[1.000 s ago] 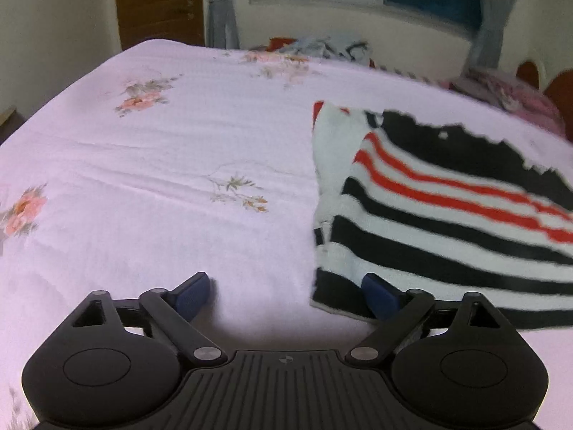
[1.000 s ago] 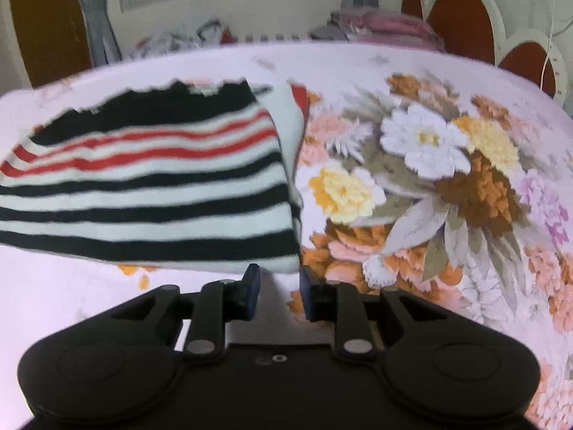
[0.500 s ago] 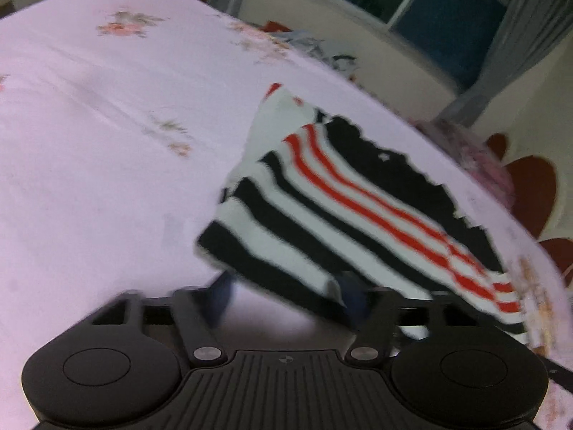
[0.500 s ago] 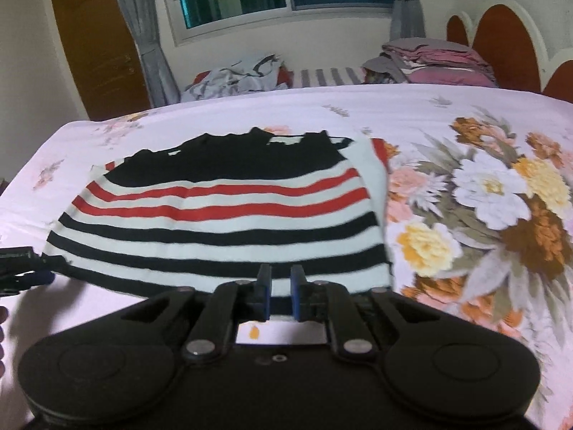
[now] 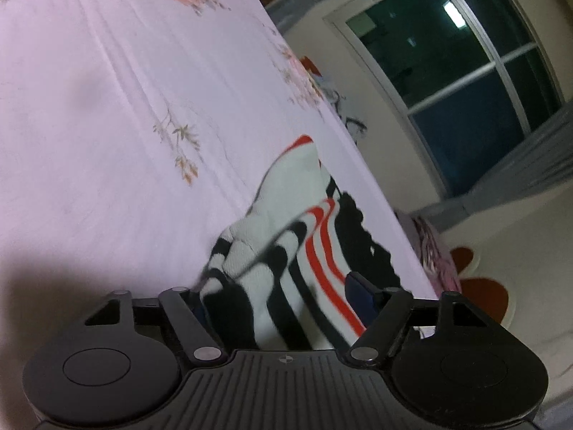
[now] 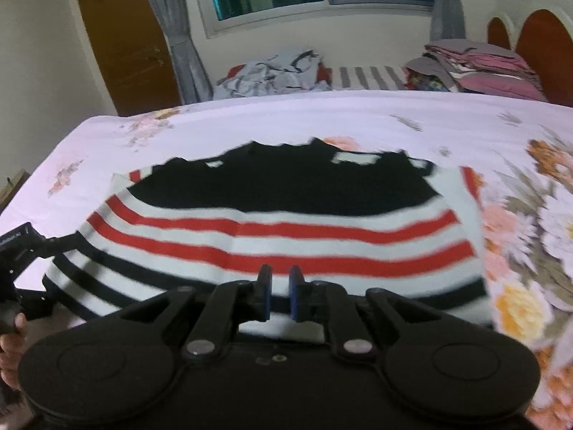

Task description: Fold small clothes

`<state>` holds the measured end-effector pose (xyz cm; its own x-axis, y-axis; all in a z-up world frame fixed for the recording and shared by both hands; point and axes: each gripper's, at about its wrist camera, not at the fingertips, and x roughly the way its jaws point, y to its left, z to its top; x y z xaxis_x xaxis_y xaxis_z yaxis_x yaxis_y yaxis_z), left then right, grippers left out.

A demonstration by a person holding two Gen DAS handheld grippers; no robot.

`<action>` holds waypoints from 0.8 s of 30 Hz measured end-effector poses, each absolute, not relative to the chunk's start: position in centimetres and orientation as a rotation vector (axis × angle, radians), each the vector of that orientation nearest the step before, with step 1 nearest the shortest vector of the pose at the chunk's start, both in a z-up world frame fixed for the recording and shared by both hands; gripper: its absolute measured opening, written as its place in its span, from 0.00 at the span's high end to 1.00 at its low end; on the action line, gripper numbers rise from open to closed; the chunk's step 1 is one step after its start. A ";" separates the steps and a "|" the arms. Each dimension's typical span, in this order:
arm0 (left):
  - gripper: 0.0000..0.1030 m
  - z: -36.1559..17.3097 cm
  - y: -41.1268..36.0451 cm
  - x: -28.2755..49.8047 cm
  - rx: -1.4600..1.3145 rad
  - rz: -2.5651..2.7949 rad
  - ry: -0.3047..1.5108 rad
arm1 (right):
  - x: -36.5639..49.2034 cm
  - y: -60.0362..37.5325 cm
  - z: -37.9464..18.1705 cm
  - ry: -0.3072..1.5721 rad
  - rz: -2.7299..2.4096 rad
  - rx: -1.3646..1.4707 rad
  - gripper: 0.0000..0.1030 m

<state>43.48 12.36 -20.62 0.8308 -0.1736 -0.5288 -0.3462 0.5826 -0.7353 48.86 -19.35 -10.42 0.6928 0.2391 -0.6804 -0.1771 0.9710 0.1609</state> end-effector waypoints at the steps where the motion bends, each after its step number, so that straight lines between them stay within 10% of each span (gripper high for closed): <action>1: 0.44 -20.8 12.4 43.7 -0.962 0.128 0.599 | 49.3 -18.8 -10.4 0.771 0.236 0.078 0.94; 3: 0.69 -21.4 12.6 44.2 -0.980 0.152 0.602 | 50.4 -17.8 -10.6 0.781 0.250 0.070 0.94; 6: 0.78 -22.0 13.4 44.6 -1.029 0.125 0.602 | 51.7 -16.5 -10.8 0.797 0.258 0.049 0.94; 24: 0.79 -17.9 12.2 45.3 -0.846 0.036 0.597 | 52.8 -15.8 -12.6 0.867 0.208 0.017 0.95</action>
